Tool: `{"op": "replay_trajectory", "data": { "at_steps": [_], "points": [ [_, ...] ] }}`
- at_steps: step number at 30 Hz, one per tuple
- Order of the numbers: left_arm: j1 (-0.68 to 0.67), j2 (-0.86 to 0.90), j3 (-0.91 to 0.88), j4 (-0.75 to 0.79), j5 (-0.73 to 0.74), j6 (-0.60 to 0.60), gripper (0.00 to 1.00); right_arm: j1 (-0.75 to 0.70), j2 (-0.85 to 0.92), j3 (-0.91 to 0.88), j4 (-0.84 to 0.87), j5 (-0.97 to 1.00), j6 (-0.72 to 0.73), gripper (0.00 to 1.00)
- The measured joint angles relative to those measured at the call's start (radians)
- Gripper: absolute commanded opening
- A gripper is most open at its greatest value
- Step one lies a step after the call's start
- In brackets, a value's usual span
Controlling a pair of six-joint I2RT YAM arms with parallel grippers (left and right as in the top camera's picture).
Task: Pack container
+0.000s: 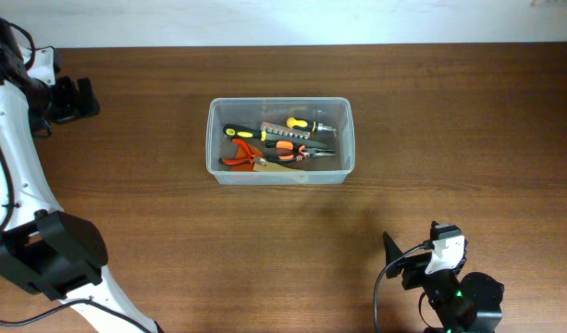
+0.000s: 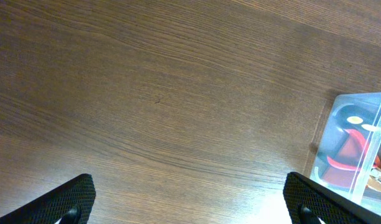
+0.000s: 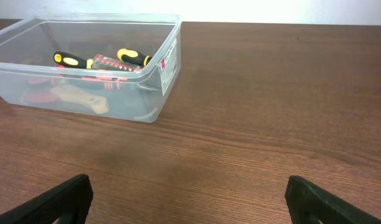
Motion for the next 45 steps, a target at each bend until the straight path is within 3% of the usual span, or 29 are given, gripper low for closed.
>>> {"op": "replay_trajectory", "data": {
  "at_steps": [7, 16, 21, 28, 33, 37, 45],
  "points": [
    [-0.014, -0.056, -0.006, 0.000, 0.000, 0.000, 0.99, 0.000, 0.000, 0.000, 0.000, 0.000, 0.000, 0.99],
    [-0.071, -0.433, -0.040, 0.018, -0.001, 0.000, 0.99, 0.000, 0.000, 0.000, 0.000, 0.000, 0.000, 0.99],
    [-0.175, -0.632, -0.159, 0.229, 0.000, 0.000, 0.99, 0.000, 0.000, 0.000, 0.000, 0.000, 0.000, 0.99],
    [-0.358, -0.901, -0.585, 0.767, 0.004, 0.000, 0.99, 0.000, 0.000, -0.001, 0.001, 0.001, 0.000, 0.99],
    [-0.396, -1.123, -0.992, 1.113, 0.007, 0.000, 0.99, 0.000, 0.000, -0.001, 0.001, 0.001, 0.001, 0.99],
    [-0.397, -1.307, -1.290, 1.266, 0.006, 0.005, 0.99, 0.000, 0.000, -0.001, 0.002, 0.003, 0.000, 0.99],
    [-0.397, -1.675, -1.684, 1.301, -0.050, 0.041, 0.99, 0.000, 0.000, -0.001, 0.002, 0.003, 0.000, 0.99]
  ]
}}
